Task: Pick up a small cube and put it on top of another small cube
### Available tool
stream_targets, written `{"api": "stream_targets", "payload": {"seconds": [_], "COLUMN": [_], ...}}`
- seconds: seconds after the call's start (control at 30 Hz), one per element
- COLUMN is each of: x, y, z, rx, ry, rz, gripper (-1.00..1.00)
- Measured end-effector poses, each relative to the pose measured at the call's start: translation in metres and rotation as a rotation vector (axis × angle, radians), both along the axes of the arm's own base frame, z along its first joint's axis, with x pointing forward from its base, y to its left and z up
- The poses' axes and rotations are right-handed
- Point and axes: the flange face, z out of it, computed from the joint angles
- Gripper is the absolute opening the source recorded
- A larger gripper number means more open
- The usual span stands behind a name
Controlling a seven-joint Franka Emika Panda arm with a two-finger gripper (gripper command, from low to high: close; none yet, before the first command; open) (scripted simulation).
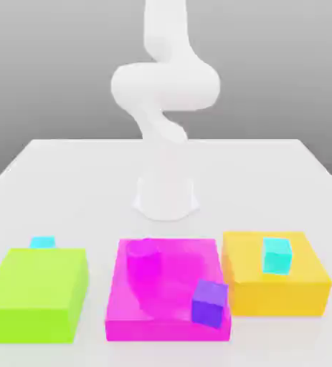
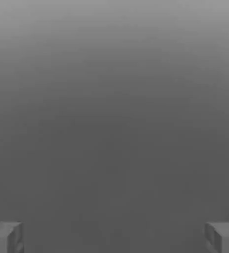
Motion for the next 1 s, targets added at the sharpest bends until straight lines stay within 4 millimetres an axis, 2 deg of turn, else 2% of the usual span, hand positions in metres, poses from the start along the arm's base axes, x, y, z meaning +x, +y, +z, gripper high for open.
{"api": "stream_targets", "payload": {"seconds": [0.1,0.23,0.33,0.47,0.6,0.73,0.87,1.0], "x": [0.024,0.042,0.047,0.041,0.021,-0.011,-0.053,-0.107], "y": [-0.038,-0.081,-0.109,-0.141,-0.168,-0.192,-0.211,-0.234], "z": [-0.052,-0.124,-0.179,-0.252,-0.319,-0.378,-0.425,-0.46], "rx": [0.019,0.037,0.045,0.049,0.042,0.027,0.001,-0.027], "ry": [0.071,0.161,0.227,0.315,0.402,0.489,0.576,0.663], "rz": [0.024,0.05,0.066,0.083,0.094,0.102,0.106,0.086], "gripper": [0.0,0.0,0.0,0.0,0.0,0.0,0.0,0.0]}}
